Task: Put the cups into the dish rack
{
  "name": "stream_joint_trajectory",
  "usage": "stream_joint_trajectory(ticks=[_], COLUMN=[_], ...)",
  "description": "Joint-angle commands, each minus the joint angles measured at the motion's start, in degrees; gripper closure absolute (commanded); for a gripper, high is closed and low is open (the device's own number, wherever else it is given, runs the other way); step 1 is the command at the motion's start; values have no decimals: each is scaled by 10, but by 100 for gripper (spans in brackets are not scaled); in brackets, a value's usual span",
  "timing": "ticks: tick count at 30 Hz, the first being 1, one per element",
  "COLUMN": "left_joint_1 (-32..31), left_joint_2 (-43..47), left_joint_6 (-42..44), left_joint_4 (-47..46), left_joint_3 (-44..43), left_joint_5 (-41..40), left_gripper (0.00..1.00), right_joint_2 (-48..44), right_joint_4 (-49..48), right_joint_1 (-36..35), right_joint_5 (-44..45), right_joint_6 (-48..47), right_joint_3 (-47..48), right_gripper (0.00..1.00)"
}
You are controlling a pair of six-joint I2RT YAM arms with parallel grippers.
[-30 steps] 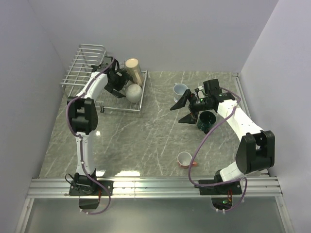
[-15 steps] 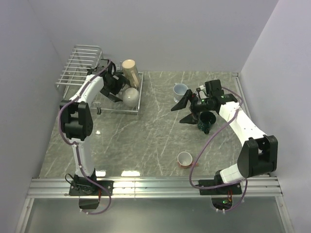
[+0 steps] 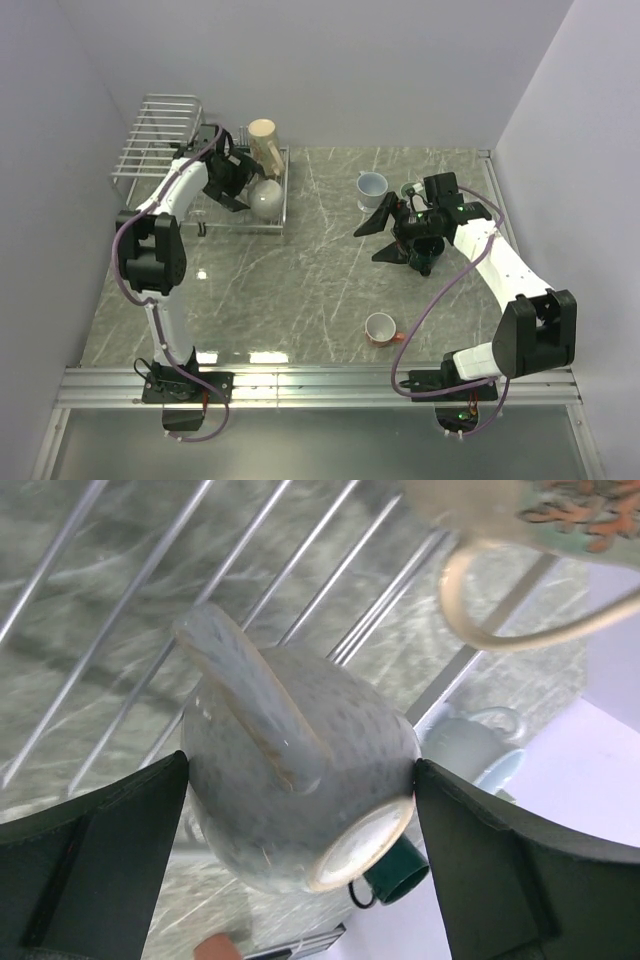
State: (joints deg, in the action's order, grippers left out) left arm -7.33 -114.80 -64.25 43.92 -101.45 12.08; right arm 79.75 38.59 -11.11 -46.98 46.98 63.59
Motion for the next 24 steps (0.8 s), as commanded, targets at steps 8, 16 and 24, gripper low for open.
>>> stream_joint_trajectory(ticks=[8, 16, 24], left_joint_1=[7, 13, 13], left_joint_2=[92, -37, -52], left_joint_6=[30, 185, 295], left_joint_4=[-149, -80, -64], left_joint_3=[70, -60, -76], left_joint_5=[-34, 62, -6], left_gripper=[1, 1, 1], right_joint_2=[-11, 10, 35], right_joint_4=[4, 9, 10], right_joint_1=[-2, -1, -2], right_joint_5=[14, 10, 12], right_joint_6=[-21, -29, -35], right_joint_3=[-9, -3, 14], right_gripper=[9, 10, 9])
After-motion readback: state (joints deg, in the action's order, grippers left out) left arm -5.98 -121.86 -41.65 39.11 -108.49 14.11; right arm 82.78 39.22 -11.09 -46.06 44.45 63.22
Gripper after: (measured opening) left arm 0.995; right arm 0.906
